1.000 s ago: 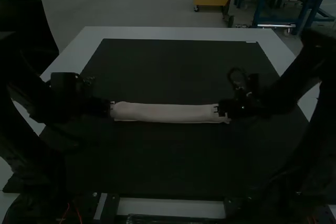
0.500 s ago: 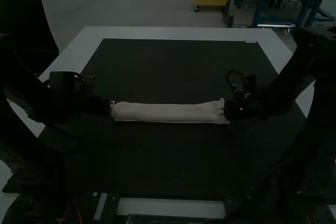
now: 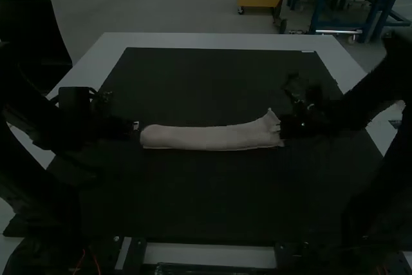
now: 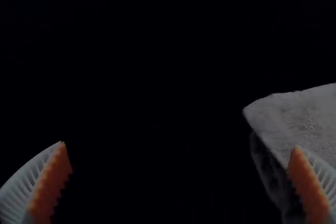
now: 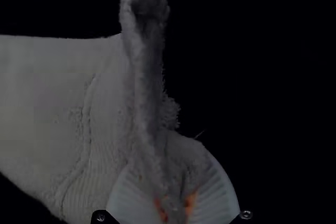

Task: Fold the towel.

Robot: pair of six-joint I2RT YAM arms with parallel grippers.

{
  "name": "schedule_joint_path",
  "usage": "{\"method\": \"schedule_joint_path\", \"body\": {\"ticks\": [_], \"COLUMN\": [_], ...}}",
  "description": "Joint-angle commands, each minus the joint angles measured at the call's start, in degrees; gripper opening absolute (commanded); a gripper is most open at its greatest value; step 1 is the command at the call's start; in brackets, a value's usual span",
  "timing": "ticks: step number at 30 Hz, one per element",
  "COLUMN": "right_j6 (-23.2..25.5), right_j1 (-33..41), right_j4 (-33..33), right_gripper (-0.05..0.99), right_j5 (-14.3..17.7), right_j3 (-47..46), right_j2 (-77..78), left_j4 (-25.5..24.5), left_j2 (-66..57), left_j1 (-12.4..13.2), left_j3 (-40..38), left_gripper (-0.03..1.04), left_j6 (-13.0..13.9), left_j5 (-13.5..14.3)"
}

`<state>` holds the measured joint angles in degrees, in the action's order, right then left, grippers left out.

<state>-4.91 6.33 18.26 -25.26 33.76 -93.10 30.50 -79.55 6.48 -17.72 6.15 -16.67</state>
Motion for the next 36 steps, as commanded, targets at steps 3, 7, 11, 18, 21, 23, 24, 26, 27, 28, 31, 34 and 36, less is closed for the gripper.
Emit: {"method": "schedule_joint_path", "body": {"ticks": [3, 7, 11, 18, 21, 23, 24, 26, 27, 28, 31, 34, 36], "right_j6": [1.13, 3.32, 5.35, 7.46, 9.48, 10.36, 10.44, 11.41, 11.76, 11.85, 12.73, 13.26, 13.26], "right_j1": [0.44, 2.02, 5.63, 13.62, 16.08, 17.58, 18.37, 20.22, 21.18, 22.24, 24.96, 27.42, 28.92], "right_j4": [-3.14, -3.67, -3.41, -1.30, 0.55, 1.60, 2.04, 3.10, 3.36, 3.62, 4.06, 4.15, 4.33], "right_gripper": [-0.02, -0.02, -0.02, -0.02, -0.02, -0.02, -0.02, -0.02, -0.02, -0.02, -0.02, -0.02, -0.02], "right_j5": [-2.61, -3.92, -3.84, -3.13, -3.05, -3.05, -3.05, -2.87, -2.87, -2.69, -2.52, -2.25, -1.81], "right_j3": [4.56, 5.97, 6.76, 8.61, 9.13, 9.66, 10.01, 10.89, 11.51, 12.12, 14.32, 16.34, 17.66], "right_j2": [4.51, 4.51, 3.89, 0.29, -1.56, -2.79, -3.49, -4.81, -5.51, -6.30, -8.59, -10.79, -12.19], "left_j4": [0.17, 0.17, 0.17, 0.26, 0.26, 0.26, 0.26, 0.26, 0.26, 0.26, 0.26, 0.35, 0.35], "left_j2": [1.24, 1.24, 1.24, 1.24, 1.24, 1.24, 1.24, 1.24, 1.24, 1.24, 1.24, 1.24, 1.24], "left_j1": [0.55, 0.55, 0.55, 2.48, 3.63, 4.42, 4.68, 5.12, 5.38, 5.65, 6.88, 8.02, 8.81], "left_j3": [-0.74, -0.65, -0.48, -0.30, -0.30, -0.30, -0.30, -0.30, -0.30, -0.30, -0.30, -0.30, -0.30], "left_gripper": [0.97, 0.97, 0.97, 0.97, 0.97, 0.97, 0.97, 0.97, 0.97, 0.97, 0.97, 0.97, 0.97], "left_j6": [-1.06, -0.97, -0.97, -0.62, -0.62, -0.53, -0.35, 0.35, 0.88, 1.49, 1.93, 2.64, 3.43], "left_j5": [0.58, 1.02, 1.37, 1.90, 1.90, 1.90, 1.90, 1.90, 1.90, 1.90, 1.81, 1.64, 1.55]}}
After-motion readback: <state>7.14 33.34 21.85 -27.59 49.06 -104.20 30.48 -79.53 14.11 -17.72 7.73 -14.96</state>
